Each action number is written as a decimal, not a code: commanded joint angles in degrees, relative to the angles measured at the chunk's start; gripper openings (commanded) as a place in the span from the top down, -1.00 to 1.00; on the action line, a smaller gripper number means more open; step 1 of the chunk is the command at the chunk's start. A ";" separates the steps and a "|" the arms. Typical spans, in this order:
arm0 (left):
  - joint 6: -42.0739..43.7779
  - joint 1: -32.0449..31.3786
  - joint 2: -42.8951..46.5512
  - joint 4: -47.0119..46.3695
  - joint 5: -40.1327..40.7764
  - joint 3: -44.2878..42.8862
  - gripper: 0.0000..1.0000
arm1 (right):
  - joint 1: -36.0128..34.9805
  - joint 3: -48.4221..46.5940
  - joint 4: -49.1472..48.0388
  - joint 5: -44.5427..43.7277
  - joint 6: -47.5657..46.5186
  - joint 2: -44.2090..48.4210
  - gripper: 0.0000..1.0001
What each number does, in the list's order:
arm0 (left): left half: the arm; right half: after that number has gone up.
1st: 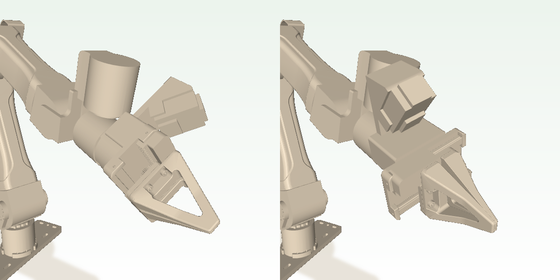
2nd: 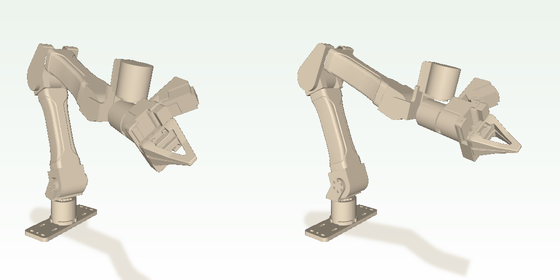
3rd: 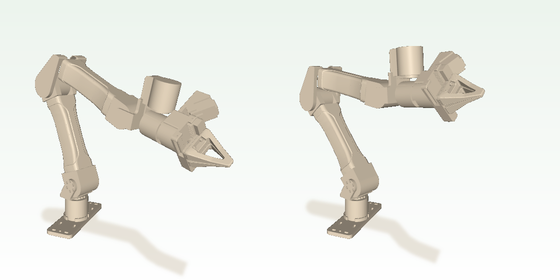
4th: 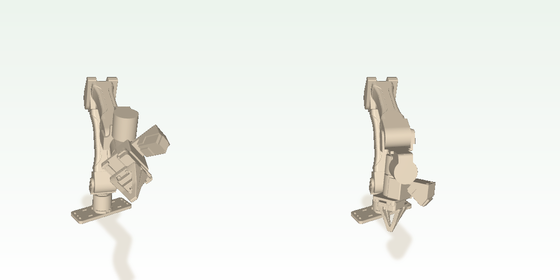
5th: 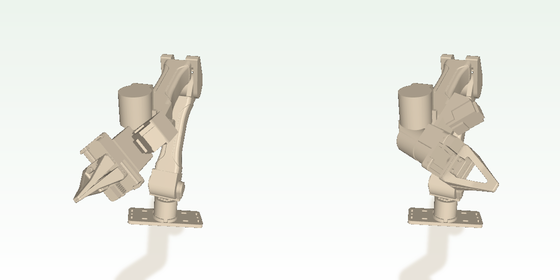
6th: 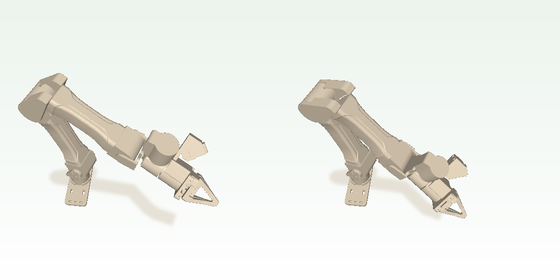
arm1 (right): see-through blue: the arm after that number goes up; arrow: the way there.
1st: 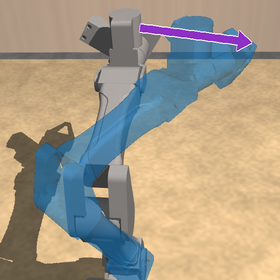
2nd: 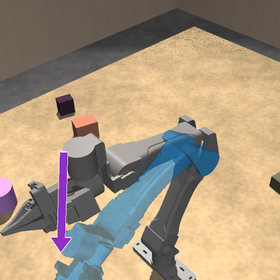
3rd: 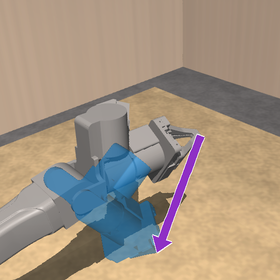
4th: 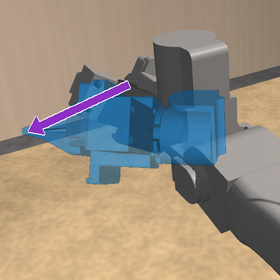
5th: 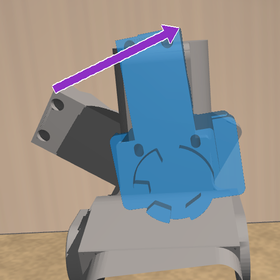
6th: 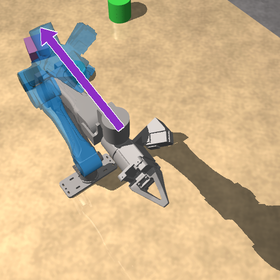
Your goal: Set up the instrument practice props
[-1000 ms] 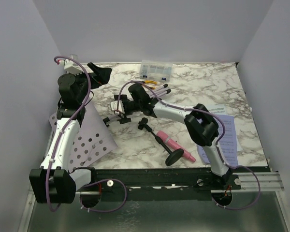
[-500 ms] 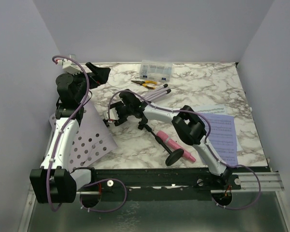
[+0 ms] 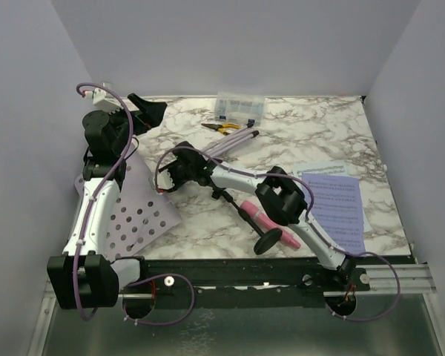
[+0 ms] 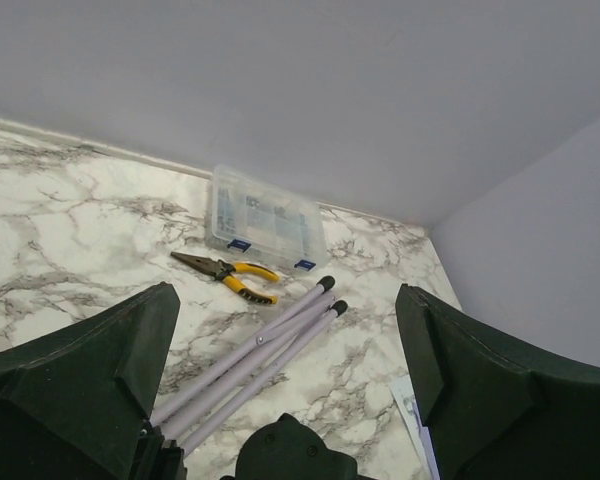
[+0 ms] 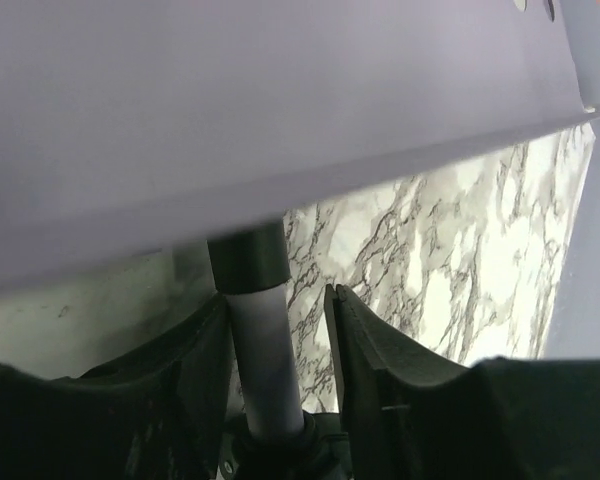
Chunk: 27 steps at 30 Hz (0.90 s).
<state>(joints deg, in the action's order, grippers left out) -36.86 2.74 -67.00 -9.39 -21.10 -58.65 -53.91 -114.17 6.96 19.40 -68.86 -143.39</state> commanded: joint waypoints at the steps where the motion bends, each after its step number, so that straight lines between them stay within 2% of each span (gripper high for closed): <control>1: -0.77 1.05 -0.34 0.41 -2.28 -1.94 -0.98 | -0.53 1.34 -5.13 -6.20 0.10 -4.98 0.95; 3: -0.95 1.38 -0.36 0.42 -3.32 -2.40 -0.98 | -0.89 3.32 -10.04 -8.01 0.23 -4.20 0.99; 8: -1.94 3.01 -0.87 1.13 -5.34 -3.77 -0.98 | -0.25 6.03 -18.02 -5.22 7.66 -0.77 0.99; 15: -2.76 3.84 0.98 3.07 -9.24 -7.43 -0.98 | 0.25 10.51 -30.08 -6.33 19.15 3.86 0.99; 21: -5.05 3.76 1.16 14.14 -8.65 -18.63 -0.98 | 1.48 18.36 -42.31 -7.16 26.73 10.14 1.00; 27: -9.37 3.76 3.67 18.05 -13.32 -28.11 -0.98 | 2.97 21.21 -49.69 -8.72 35.41 15.06 1.00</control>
<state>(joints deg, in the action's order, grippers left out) -42.39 6.31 -66.76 4.03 -29.58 -81.54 -52.82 -92.38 -24.21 12.05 -50.22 -136.42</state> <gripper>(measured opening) 0.988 0.261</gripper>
